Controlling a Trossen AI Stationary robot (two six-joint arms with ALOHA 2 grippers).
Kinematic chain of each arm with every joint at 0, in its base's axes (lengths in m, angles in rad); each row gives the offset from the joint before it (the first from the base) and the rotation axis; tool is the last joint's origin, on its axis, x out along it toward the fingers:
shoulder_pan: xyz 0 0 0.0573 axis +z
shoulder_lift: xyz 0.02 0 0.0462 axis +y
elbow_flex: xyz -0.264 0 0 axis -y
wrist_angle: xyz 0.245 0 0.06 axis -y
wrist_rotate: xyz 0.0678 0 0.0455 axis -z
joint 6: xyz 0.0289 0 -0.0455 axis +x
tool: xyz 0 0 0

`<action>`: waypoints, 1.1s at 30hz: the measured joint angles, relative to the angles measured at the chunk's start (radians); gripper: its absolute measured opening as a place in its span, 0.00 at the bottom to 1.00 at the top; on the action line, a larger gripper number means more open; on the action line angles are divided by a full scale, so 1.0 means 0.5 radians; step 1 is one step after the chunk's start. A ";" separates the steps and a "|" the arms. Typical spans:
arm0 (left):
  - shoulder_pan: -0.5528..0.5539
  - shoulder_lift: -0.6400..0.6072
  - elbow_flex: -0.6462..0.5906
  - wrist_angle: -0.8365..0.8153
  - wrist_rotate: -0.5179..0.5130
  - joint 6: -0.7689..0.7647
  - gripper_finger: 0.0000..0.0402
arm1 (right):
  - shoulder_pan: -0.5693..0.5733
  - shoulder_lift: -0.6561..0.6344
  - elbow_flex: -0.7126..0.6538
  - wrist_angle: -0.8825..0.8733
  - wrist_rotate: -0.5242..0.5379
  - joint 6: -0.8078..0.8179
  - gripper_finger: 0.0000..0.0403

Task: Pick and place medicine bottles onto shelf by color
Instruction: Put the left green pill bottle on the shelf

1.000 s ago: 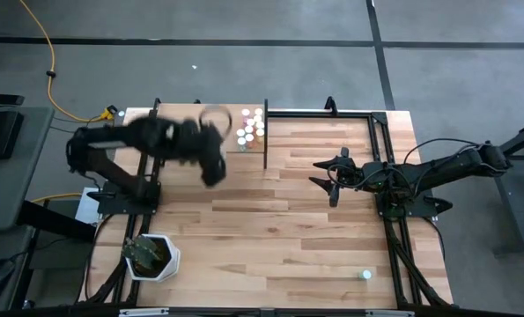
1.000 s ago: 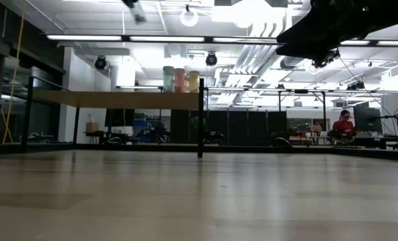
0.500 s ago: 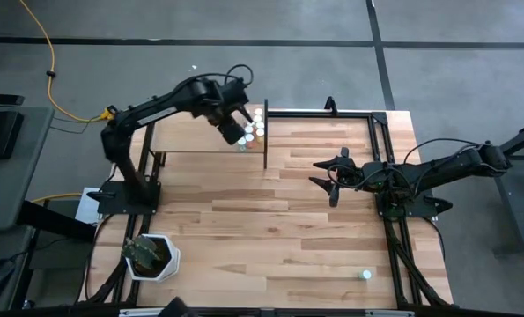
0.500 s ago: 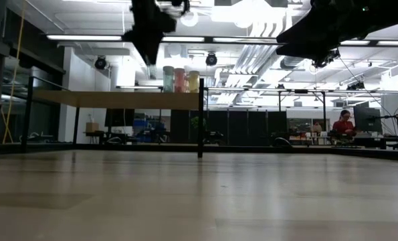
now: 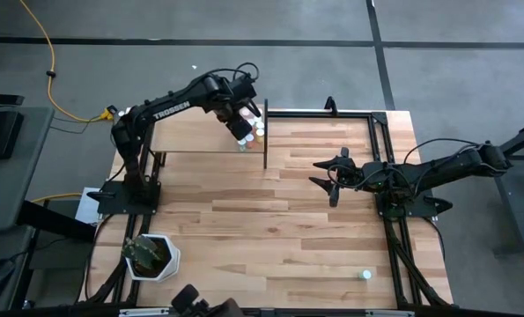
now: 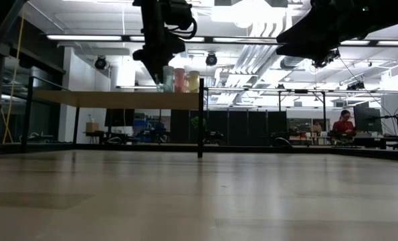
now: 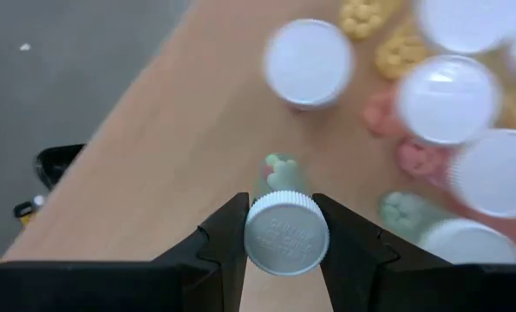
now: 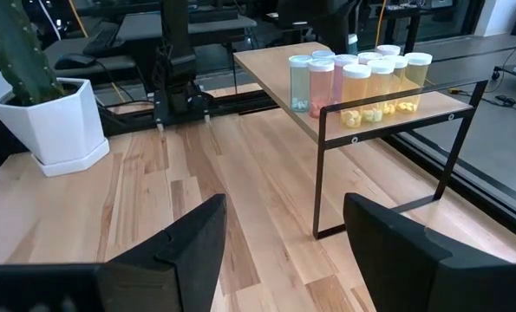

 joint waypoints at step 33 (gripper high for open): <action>-0.035 0.000 0.000 0.077 0.071 0.037 0.28 | 0.000 0.000 0.000 0.000 0.000 0.015 0.56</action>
